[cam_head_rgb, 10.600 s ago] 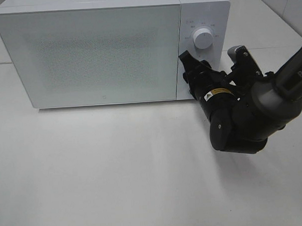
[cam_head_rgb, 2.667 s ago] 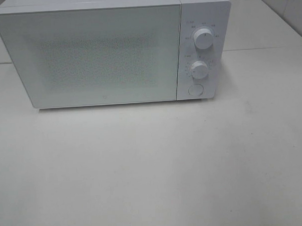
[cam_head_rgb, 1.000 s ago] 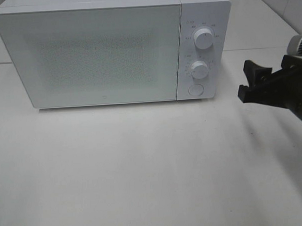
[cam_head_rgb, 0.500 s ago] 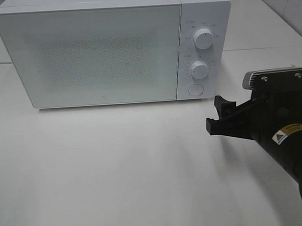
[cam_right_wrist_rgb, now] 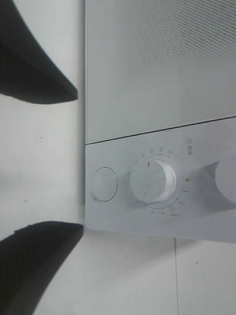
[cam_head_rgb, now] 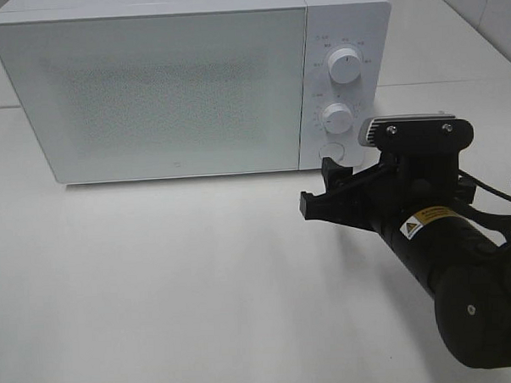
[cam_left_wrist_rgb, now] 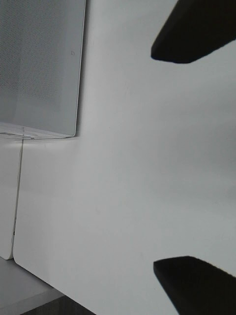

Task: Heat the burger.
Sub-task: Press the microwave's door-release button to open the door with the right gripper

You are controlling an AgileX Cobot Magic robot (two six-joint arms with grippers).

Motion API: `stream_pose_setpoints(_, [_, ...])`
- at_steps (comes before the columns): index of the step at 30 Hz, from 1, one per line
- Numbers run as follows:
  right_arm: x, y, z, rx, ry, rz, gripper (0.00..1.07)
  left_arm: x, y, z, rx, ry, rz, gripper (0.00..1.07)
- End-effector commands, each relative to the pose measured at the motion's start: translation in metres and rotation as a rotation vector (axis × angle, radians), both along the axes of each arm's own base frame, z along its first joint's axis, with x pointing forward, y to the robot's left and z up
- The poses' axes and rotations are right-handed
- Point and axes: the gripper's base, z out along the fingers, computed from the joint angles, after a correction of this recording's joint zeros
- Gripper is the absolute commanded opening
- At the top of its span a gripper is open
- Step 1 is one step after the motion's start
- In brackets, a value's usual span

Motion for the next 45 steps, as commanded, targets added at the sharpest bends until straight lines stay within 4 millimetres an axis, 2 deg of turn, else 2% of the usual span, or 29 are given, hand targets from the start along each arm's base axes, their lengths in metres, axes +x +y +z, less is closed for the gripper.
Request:
stream_pose_setpoints(1, [0.004,0.002,0.008,0.08,-0.08,-0.032,0.64,-0.001,0.0,0.001,-0.002,-0.022,0.003,1.0])
stream_pose_setpoints(2, [0.004,0.001,0.009,0.182,-0.071,-0.059,0.6,-0.001,0.0,0.001,-0.002,-0.022,0.003,1.0])
stream_pose_setpoints(4, [0.004,0.002,0.008,0.229,-0.064,-0.07,0.57,-0.001,0.0,0.001,-0.002,-0.022,0.003,1.0])
stream_pose_setpoints(5, [0.003,0.002,0.008,0.346,-0.044,-0.1,0.5,-0.001,0.0,0.001,-0.002,-0.022,0.003,1.0])
stream_pose_setpoints(6, [0.003,0.002,0.008,0.346,-0.044,-0.1,0.5,-0.001,0.0,0.001,-0.002,-0.022,0.003,1.0])
stream_pose_setpoints(7, [0.003,0.002,0.006,0.479,-0.007,-0.137,0.43,-0.001,0.0,0.001,-0.002,-0.022,0.003,1.0])
stream_pose_setpoints(9, [0.003,0.002,0.005,0.533,0.009,-0.152,0.39,-0.001,0.0,0.001,-0.002,-0.022,0.003,1.0])
stream_pose_setpoints(10, [0.002,0.002,0.004,0.676,0.043,-0.194,0.31,-0.001,0.0,0.001,-0.002,-0.022,0.003,1.0])
stream_pose_setpoints(11, [0.002,0.002,0.004,0.676,0.043,-0.194,0.31,-0.001,0.0,0.001,-0.002,-0.022,0.003,1.0])
stream_pose_setpoints(13, [0.002,0.003,0.001,0.949,0.103,-0.276,0.18,-0.001,0.0,0.001,-0.002,-0.022,0.003,1.0])
stream_pose_setpoints(15, [0.002,0.003,0.001,0.998,0.111,-0.291,0.15,-0.001,0.0,0.001,-0.002,-0.022,0.003,1.0])
stream_pose_setpoints(16, [0.001,0.004,0.001,1.097,0.132,-0.32,0.12,-0.001,0.0,0.001,-0.002,-0.022,0.003,1.0])
stream_pose_setpoints(19, [0.001,0.004,0.0,1.139,0.142,-0.335,0.11,-0.001,0.0,0.001,-0.002,-0.022,0.003,1.0])
stream_pose_setpoints(20, [0.001,0.004,-0.001,1.208,0.16,-0.362,0.07,-0.001,0.0,0.001,-0.002,-0.022,0.003,1.0])
stream_pose_setpoints(22, [0.001,0.004,-0.002,1.24,0.173,-0.377,0.05,-0.001,0.0,0.001,-0.002,-0.022,0.003,1.0])
stream_pose_setpoints(23, [0.0,0.004,-0.003,1.281,0.196,-0.401,0.0,-0.001,0.0,0.001,-0.002,-0.022,0.003,1.0])
stream_pose_setpoints(33, [0.004,0.007,-0.007,1.34,0.216,-0.452,0.0,-0.001,0.0,0.001,-0.002,-0.022,0.003,1.0])
stream_pose_setpoints(42, [0.015,0.019,-0.023,1.386,0.251,-0.499,0.0,-0.001,0.0,0.001,-0.002,-0.022,0.003,1.0])
stream_pose_setpoints(45, [0.024,0.02,-0.028,1.389,0.25,-0.524,0.0,-0.001,0.0,0.001,-0.002,-0.022,0.003,1.0])
